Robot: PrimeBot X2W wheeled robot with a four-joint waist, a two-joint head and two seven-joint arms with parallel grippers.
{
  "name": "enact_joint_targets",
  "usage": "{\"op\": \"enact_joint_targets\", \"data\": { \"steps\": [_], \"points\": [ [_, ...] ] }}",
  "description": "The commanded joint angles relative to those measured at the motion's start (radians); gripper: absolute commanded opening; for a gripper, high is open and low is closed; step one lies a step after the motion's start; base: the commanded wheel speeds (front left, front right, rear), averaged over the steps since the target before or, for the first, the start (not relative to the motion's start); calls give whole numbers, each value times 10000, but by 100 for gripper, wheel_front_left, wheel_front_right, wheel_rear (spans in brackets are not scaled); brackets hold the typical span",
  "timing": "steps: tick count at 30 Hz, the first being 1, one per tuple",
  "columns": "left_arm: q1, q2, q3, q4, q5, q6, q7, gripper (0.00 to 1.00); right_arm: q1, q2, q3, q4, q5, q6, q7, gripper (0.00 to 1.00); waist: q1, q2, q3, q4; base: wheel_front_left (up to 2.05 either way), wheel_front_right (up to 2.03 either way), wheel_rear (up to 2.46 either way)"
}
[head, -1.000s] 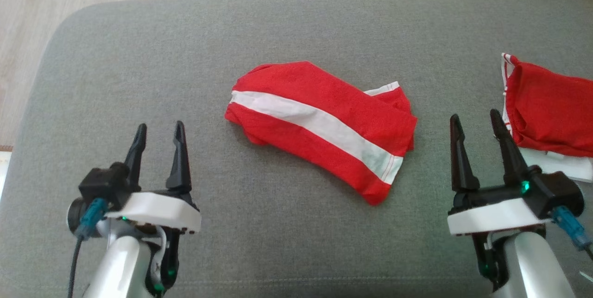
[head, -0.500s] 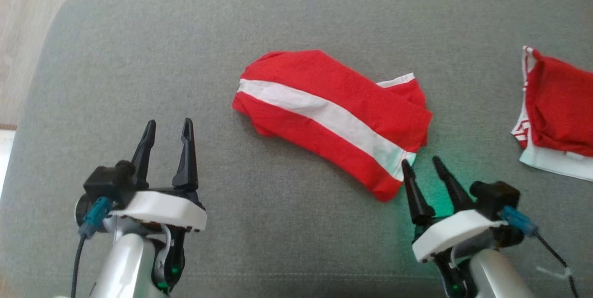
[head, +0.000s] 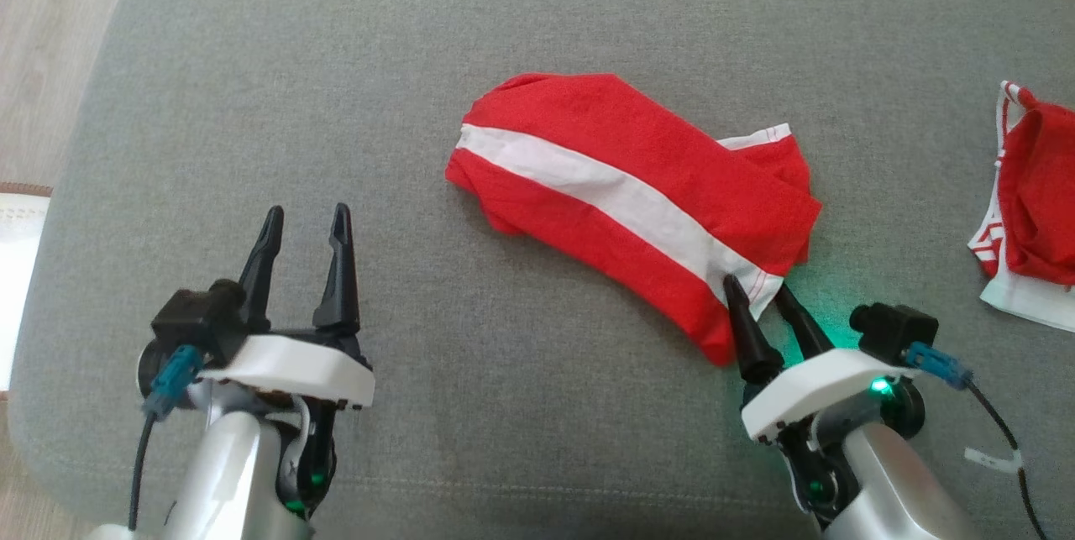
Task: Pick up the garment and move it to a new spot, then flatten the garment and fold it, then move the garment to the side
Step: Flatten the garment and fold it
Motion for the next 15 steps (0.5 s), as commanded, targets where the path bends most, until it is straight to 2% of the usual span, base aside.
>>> {"op": "enact_joint_targets", "data": {
  "steps": [1, 2, 3, 4, 10, 15],
  "points": [
    [-421, 31, 348, -250, 100, -42, -122, 100, -348, -16, 386, 37, 172, 65, -168, 63, 0, 0, 12, 9, 0, 0, 0],
    [-421, 31, 348, -250, 100, -42, -122, 100, -348, -16, 386, 37, 172, 65, -168, 63, 0, 0, 12, 9, 0, 0, 0],
    [-423, 26, 355, -236, 109, -49, -122, 100, -398, -16, 424, 111, 208, 65, -212, 27, 0, 0, 6, 7, 0, 0, 0],
    [-422, 21, 360, -220, 115, -54, -122, 100, -445, -16, 454, 179, 233, 65, -256, 0, 0, 0, -2, 1, 0, 0, 0],
    [-393, 8, 421, -148, 136, -72, -122, 100, -618, -16, 433, 472, 294, 65, -556, 0, 0, 0, -110, -102, 0, 0, 0],
    [-339, 5, 398, -126, 88, -25, -122, 100, -686, -16, -105, 571, -632, 65, -845, 0, 0, 0, -288, -223, 0, 0, 0]
  ]
}}
